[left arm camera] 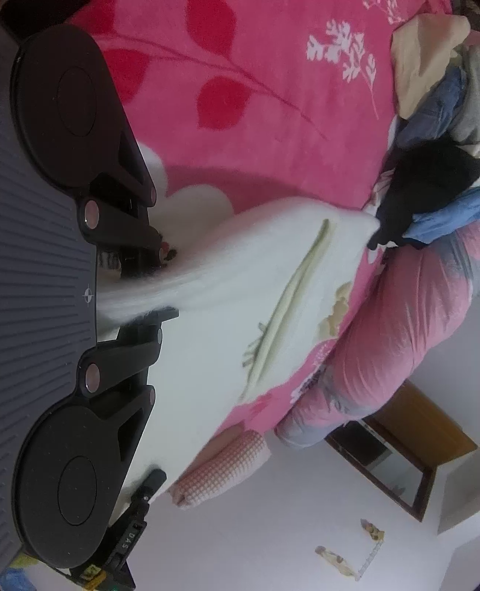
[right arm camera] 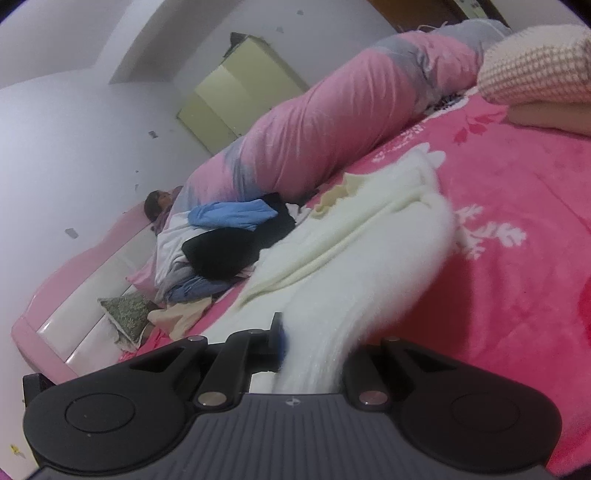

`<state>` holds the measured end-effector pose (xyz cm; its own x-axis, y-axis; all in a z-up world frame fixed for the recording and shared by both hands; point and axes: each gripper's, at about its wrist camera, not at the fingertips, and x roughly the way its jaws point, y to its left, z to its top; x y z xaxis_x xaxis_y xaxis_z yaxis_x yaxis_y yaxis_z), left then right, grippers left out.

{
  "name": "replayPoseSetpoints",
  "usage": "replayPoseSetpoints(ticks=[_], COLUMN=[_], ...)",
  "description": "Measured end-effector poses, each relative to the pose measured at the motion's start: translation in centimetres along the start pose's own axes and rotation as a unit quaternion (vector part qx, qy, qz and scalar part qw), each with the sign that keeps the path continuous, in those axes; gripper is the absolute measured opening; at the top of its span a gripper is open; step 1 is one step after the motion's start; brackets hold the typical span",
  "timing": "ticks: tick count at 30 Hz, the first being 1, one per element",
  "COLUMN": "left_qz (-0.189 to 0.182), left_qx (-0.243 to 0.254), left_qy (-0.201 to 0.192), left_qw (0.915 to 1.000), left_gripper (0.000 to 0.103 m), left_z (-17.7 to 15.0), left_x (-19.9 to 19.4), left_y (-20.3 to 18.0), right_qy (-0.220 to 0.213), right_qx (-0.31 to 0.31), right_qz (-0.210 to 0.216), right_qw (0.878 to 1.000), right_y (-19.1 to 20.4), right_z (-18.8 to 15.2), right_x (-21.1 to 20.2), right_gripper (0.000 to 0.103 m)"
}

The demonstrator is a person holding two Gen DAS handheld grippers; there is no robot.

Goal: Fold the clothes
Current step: 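Lift the held side edge and fold it over the sweater body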

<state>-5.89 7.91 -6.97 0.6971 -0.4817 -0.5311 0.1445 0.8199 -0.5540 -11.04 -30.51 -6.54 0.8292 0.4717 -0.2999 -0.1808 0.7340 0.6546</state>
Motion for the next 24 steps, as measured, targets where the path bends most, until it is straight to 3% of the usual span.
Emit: replayPoseSetpoints(ticks=[9, 15, 24], left_qz=[-0.026, -0.036, -0.057], left_qx=[0.017, 0.013, -0.017], left_qy=[-0.007, -0.001, 0.016], left_qw=[0.9995, 0.9993, 0.9981], left_gripper=[0.008, 0.008, 0.008], left_z=[-2.6, -5.1, -5.0], left_x=[-4.8, -8.6, -7.2], left_y=[-0.8, -0.3, 1.2], right_qy=[-0.016, -0.002, 0.022], right_qx=[-0.007, -0.012, 0.019], right_qz=[0.010, 0.013, 0.008], right_qw=[1.000, 1.000, 1.000], right_y=[2.1, 3.9, 3.1], right_z=[-1.9, -4.8, -5.6], right_x=[-5.2, -9.3, -8.8], right_gripper=[0.009, 0.009, 0.010])
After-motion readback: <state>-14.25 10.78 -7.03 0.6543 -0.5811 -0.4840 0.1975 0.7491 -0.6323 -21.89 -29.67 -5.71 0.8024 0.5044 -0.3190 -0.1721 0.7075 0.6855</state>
